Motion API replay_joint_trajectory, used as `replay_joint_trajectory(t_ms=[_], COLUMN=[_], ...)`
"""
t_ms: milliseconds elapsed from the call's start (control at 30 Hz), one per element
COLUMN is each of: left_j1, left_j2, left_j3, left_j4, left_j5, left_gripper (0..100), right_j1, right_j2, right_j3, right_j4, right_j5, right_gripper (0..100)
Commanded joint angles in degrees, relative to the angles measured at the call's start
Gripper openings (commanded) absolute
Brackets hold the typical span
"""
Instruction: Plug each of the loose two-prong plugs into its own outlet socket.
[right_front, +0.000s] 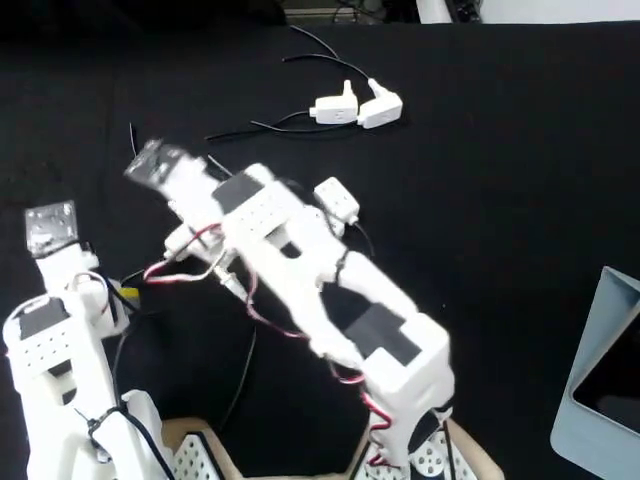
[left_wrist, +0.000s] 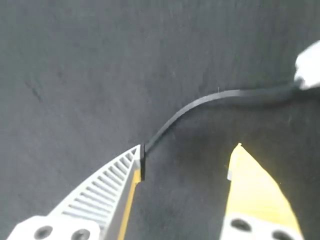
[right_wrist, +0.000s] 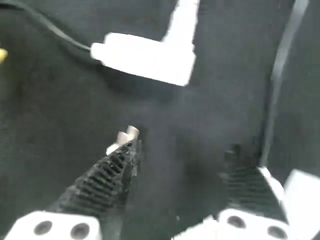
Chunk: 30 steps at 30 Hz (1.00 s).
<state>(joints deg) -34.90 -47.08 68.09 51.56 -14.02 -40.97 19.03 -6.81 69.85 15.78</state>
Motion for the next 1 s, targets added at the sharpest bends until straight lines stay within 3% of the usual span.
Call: replay_joint_trajectory(t_ms=[0,167,400,667,800,967], left_j1=[0.75,2.07,15.96,25.27,26.51,26.33], left_j2=[-1.14,-0.53,2.29,27.87,40.53,54.07], left_j3=[-8.31,-16.04,-25.71,-43.03,-54.20,-65.71], left_j4=[-0.53,0.62,10.81,17.32,19.96,20.04], left_j5=[0.35,0.35,-7.38,-17.85,-21.71,-24.53], left_gripper=[28,28,28,29,29,29], right_j1=[3.96,10.55,20.66,34.99,36.04,36.13], right_j2=[-7.34,-18.42,-36.53,-51.03,-55.16,-58.51], right_j3=[-1.71,5.05,25.10,53.67,62.55,64.31], right_j4=[3.34,5.54,1.49,-22.24,-31.03,-31.65], right_j5=[-4.75,-14.07,-19.43,-19.60,-19.69,-19.69], right_gripper=[11.5,1.7,1.2,1.3,1.3,1.3])
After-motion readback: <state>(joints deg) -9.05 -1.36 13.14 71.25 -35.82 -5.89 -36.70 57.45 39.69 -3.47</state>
